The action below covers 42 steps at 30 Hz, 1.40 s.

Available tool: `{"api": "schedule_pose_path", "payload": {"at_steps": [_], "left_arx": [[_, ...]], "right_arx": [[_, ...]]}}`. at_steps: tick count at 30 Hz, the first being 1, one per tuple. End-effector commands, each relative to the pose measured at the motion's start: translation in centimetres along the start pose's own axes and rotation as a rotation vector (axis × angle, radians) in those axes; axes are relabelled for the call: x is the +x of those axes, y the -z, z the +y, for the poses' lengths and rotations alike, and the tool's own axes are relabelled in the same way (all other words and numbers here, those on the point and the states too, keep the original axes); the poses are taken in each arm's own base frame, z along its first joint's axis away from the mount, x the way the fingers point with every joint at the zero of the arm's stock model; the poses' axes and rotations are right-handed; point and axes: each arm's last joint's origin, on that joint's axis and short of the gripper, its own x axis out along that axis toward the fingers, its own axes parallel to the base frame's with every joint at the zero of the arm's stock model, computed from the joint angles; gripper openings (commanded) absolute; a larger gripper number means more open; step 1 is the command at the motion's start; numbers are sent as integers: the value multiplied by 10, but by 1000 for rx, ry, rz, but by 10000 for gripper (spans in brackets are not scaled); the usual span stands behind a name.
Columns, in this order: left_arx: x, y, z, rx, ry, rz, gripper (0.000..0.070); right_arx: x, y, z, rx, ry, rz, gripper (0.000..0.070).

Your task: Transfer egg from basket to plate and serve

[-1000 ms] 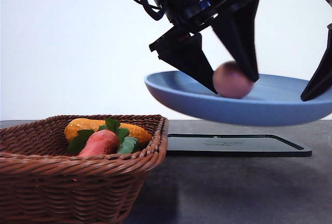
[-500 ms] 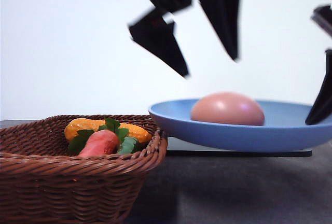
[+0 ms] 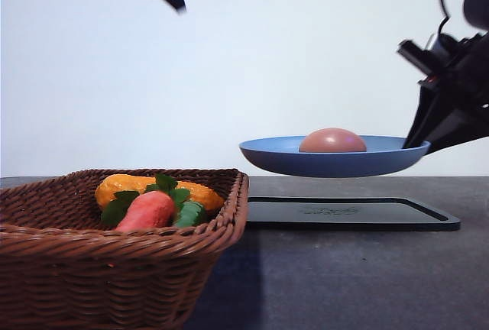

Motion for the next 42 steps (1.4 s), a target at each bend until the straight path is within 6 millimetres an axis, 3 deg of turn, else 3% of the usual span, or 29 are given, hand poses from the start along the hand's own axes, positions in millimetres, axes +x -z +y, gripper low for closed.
{"api": "schedule_pose_path", "payload": {"at_steps": [1, 6, 12, 22, 26, 28, 30, 35, 39, 42], "left_arx": [[-14, -2, 1, 8, -7, -37, 526], [-53, 9, 7, -20, -20, -104, 526], [-79, 17, 12, -36, -45, -171, 526], [-82, 18, 15, -45, -123, -184, 526], [-81, 18, 15, -44, -123, -181, 526], [-81, 18, 15, -44, -124, -179, 525], [-81, 18, 15, -44, -124, -177, 520], [-81, 18, 15, -41, -140, -173, 456], [-81, 18, 16, -20, -148, -172, 384], [-79, 17, 21, -10, -196, -168, 279]], "right_arx": [[9, -17, -3, -9, -8, -2, 0], [33, -50, -17, 14, 3, 7, 0], [58, -68, -33, 33, 18, 28, 0], [65, -63, -42, 12, 139, 64, 4], [64, -63, -43, 7, 145, 69, 133], [64, -63, -43, 1, 145, 68, 222], [63, -63, -42, -2, 149, 64, 268], [54, -66, -36, -14, 152, 37, 272], [30, -72, -25, -37, 142, -29, 271], [5, -75, -10, -64, 131, -99, 236]]}}
